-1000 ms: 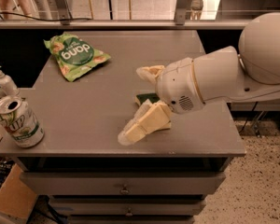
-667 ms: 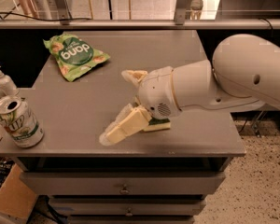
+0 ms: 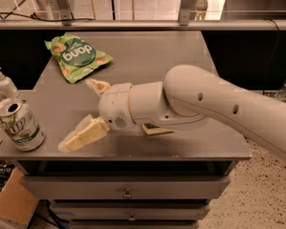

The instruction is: Knock 7up can over

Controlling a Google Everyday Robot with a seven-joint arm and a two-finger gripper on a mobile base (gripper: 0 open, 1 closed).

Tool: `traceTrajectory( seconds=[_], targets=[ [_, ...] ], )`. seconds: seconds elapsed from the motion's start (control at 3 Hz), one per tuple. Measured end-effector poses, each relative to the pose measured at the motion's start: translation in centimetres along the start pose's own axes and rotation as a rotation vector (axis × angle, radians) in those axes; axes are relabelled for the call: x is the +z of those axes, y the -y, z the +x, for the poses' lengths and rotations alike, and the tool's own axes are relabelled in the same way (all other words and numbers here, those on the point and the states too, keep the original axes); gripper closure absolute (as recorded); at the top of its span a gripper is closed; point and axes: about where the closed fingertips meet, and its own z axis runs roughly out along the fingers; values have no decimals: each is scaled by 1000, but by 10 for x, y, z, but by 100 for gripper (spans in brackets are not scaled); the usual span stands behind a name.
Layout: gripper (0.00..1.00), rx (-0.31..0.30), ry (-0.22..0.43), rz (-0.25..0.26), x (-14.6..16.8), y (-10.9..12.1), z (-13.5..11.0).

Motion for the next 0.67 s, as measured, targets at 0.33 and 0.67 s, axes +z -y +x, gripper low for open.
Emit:
traceTrajectory(
  seconds=[0.33, 0.67],
  targets=[
    [0, 2, 88, -40, 53, -8, -7],
    [0, 10, 164, -74, 97, -13, -16]
  ],
)
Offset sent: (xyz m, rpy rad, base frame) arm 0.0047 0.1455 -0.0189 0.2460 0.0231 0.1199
